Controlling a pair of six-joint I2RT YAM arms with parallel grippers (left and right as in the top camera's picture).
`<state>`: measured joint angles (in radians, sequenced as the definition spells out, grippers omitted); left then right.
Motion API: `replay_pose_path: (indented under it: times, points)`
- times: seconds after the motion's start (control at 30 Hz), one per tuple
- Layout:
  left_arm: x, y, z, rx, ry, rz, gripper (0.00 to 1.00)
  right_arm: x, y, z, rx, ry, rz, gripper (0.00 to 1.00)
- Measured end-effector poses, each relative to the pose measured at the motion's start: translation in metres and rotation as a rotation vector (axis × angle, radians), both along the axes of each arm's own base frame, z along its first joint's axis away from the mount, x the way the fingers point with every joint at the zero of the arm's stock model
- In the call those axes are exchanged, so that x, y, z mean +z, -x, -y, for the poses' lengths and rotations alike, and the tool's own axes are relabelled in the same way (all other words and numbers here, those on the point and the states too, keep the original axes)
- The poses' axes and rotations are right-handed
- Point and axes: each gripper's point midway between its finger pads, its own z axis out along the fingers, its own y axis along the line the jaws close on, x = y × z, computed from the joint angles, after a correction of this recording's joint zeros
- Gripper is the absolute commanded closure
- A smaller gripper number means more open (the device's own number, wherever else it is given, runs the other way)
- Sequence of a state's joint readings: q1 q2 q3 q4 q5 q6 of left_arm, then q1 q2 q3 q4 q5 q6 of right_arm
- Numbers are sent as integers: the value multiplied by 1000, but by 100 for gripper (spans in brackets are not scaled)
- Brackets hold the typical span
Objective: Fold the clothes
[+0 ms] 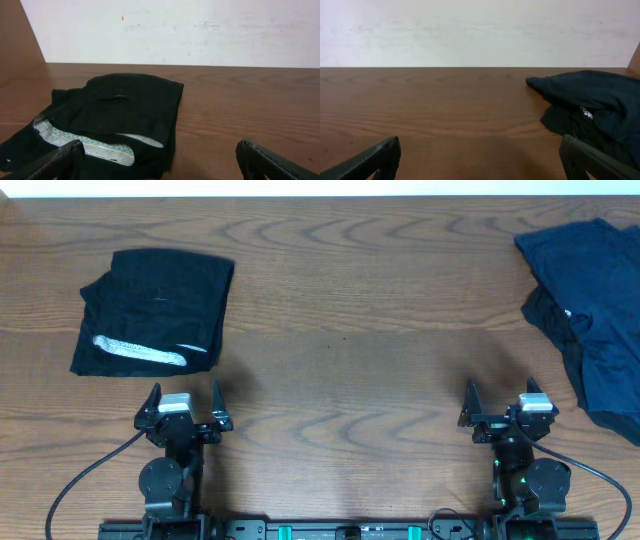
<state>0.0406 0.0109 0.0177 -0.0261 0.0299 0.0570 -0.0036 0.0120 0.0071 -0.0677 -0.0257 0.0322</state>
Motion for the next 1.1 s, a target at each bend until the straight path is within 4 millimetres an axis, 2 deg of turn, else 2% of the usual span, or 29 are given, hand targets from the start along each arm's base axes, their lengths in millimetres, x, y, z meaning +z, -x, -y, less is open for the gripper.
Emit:
replay_pose_path:
  times: [0.33, 0.63, 0.9, 1.0, 1.1]
  points:
    - [0, 0, 0, 0, 0, 0, 2, 0, 0, 0, -2, 4, 0, 1]
    - [0, 0, 0, 0, 0, 0, 2, 1, 0, 10, -56, 52, 4, 1]
    - [0, 0, 0, 0, 0, 0, 2, 7, 0, 12, -72, -8, 23, 1]
    - [0, 0, 0, 0, 0, 0, 2, 27, 2, 12, -73, -52, 57, 1]
    - [0, 0, 0, 0, 0, 0, 2, 77, 9, 12, -71, -77, 139, 1]
